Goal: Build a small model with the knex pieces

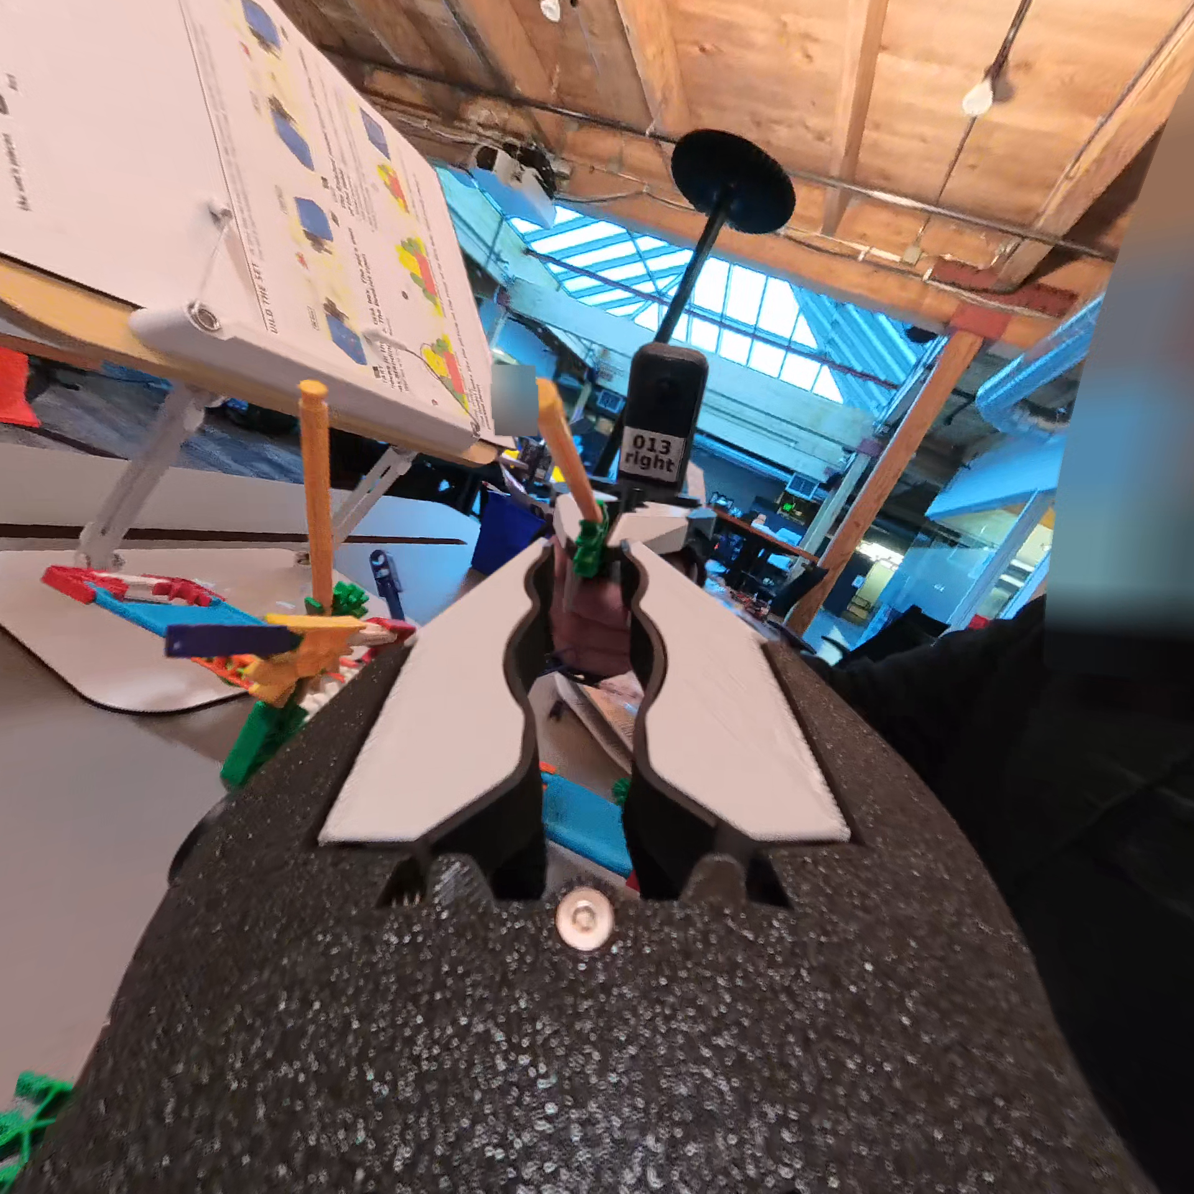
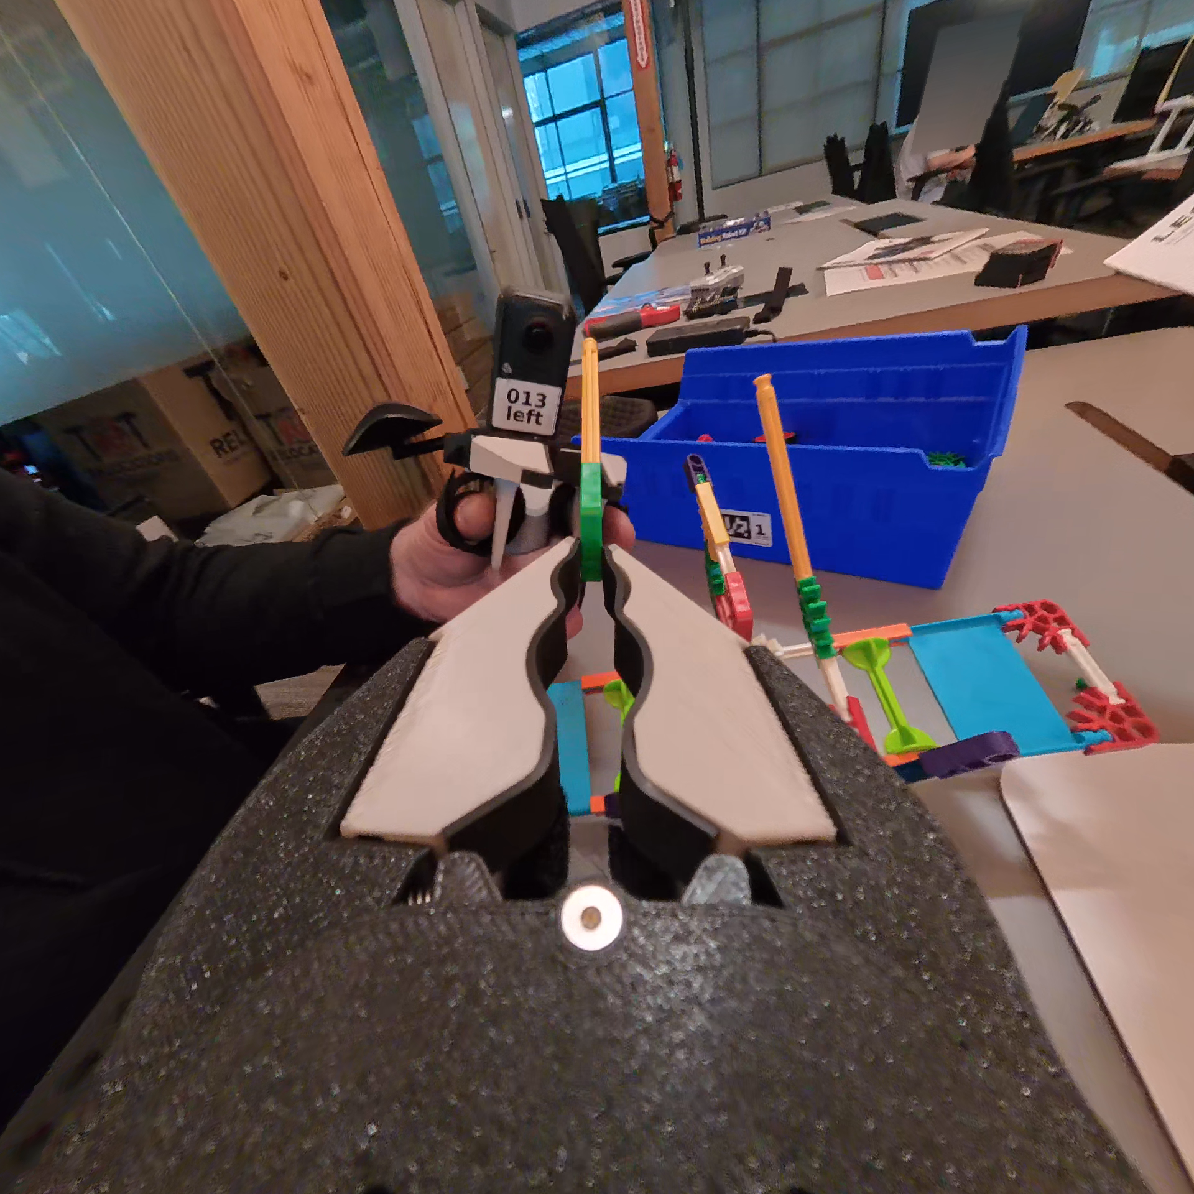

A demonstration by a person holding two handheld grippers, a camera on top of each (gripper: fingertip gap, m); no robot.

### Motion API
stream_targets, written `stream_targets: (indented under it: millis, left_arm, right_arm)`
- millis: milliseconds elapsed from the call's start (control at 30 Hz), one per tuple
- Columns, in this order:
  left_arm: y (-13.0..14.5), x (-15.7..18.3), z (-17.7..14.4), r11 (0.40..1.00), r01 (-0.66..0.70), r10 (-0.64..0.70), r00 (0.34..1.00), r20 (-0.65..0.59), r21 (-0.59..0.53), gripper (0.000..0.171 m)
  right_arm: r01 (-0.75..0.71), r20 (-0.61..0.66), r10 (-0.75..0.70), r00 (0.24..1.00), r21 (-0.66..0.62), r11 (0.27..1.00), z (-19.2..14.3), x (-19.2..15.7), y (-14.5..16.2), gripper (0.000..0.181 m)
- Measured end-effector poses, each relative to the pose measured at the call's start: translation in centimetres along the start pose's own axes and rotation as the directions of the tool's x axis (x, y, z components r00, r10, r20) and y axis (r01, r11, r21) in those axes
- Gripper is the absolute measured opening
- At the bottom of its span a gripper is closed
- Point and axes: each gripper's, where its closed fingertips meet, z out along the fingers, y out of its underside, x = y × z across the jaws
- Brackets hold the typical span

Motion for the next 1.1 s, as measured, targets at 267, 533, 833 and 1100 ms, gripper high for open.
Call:
stream_targets:
  millis: [267,533,833,1100]
  left_arm:
    - [0.5,0.9,1.1,1.000,0.018,-0.019,0.998,-0.067,-0.021,0.011]
    - [0.2,0.0,0.6,1.000,-0.017,0.017,1.000,-0.016,0.006,0.006]
    - [2.3,-2.5,-0.2,0.997,0.012,-0.005,0.996,0.091,-0.081,0.006]
    - [3.3,-3.7,-0.3,0.993,0.056,-0.042,0.990,0.133,-0.106,0.006]
  right_arm:
    - [-0.042,0.047,0.043,0.998,-0.040,0.998,0.8,-0.9,0.9,0.006]
    - [-0.064,-0.025,0.062,0.998,-0.054,0.997,0.7,0.2,0.9,0.010]
    - [0.243,-0.173,-0.368,0.914,-0.494,0.835,-0.5,3.7,6.8,0.024]
    - [0.402,-0.190,-0.637,0.747,-0.635,0.660,0.2,5.0,8.0,0.012]
